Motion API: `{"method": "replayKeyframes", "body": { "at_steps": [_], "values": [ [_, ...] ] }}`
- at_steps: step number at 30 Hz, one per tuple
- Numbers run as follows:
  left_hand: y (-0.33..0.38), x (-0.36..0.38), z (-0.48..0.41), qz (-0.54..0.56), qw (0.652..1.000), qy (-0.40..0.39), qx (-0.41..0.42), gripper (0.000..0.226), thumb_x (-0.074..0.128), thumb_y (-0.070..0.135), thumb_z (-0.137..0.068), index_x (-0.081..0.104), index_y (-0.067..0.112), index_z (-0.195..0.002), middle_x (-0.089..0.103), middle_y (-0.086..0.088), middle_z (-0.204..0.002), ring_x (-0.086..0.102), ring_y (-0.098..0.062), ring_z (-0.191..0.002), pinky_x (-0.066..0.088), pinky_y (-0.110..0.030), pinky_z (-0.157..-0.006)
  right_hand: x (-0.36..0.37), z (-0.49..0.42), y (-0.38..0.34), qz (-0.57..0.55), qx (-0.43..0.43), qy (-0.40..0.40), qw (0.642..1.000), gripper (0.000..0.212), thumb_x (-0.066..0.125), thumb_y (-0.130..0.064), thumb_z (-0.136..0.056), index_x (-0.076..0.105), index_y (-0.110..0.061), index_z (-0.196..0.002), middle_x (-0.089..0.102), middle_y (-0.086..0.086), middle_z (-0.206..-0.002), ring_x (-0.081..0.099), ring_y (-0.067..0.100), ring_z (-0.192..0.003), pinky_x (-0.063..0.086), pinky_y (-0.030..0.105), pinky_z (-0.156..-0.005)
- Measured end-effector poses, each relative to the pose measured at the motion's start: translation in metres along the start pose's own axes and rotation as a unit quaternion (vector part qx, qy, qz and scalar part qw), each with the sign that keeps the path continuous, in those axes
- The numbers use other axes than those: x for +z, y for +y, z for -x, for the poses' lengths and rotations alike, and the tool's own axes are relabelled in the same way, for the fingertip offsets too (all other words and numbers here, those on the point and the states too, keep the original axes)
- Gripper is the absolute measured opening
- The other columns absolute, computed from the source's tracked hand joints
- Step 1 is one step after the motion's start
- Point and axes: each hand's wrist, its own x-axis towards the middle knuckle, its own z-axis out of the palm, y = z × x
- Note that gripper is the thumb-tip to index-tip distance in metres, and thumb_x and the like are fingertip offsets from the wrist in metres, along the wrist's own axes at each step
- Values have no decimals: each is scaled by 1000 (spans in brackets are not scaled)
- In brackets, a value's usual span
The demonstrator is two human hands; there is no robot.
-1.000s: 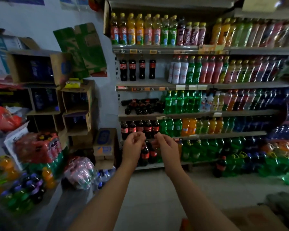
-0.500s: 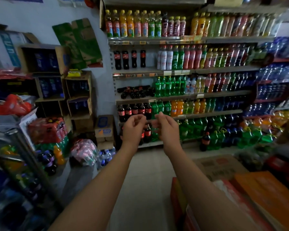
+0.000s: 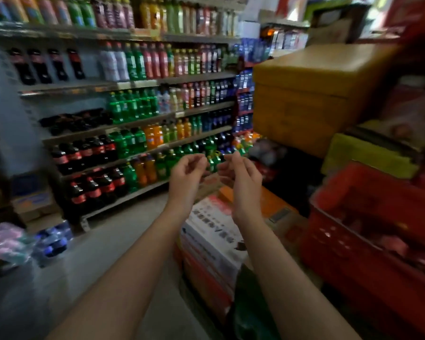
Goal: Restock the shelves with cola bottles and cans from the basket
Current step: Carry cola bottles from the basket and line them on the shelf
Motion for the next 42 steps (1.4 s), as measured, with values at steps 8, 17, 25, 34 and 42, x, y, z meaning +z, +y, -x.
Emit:
{"method": "replayKeyframes", "body": {
  "at_steps": [8, 17, 25, 34, 42],
  "values": [
    [30, 200, 43, 29, 984, -172, 39, 21, 59, 25, -95, 64, 11, -110, 69, -6, -97, 68, -13, -88, 57, -34, -82, -174, -1, -94, 47, -81, 121, 988, 30, 49, -34, -99, 68, -13, -90, 67, 3, -79, 64, 11, -71, 51, 22, -63],
    [11, 386, 74, -62, 914, -401, -1, 11, 63, 28, -92, 66, 17, -94, 65, 1, -91, 60, -14, -90, 43, -28, -86, -414, -28, -130, 160, 10, 299, 941, 34, 56, -45, -93, 70, -14, -86, 68, 6, -78, 60, 19, -73, 47, 38, -72],
    [-57, 454, 60, -258, 824, -495, -100, 42, 63, 43, -90, 69, 4, -106, 69, -12, -108, 63, -28, -100, 48, -36, -88, -489, -46, -64, 230, 244, 237, 912, 46, 47, -49, -96, 55, -10, -118, 61, 11, -102, 61, 26, -97, 52, 43, -90],
    [-174, 507, 25, -313, 723, -594, -162, 83, 64, 72, -62, 63, 15, -122, 65, -4, -122, 62, -25, -111, 46, -36, -101, -489, -81, -20, 307, 316, 197, 876, 47, 44, -46, -98, 53, -13, -131, 58, 2, -129, 54, 19, -118, 46, 35, -97],
    [-184, 511, 34, -255, 734, -580, -245, 73, 71, 53, -75, 58, 3, -128, 61, -13, -128, 58, -28, -119, 41, -38, -107, -504, -105, 8, 355, 376, 255, 817, 33, 63, -21, -90, 64, 4, -112, 67, 14, -113, 63, 27, -105, 50, 31, -90]
  ]
}}
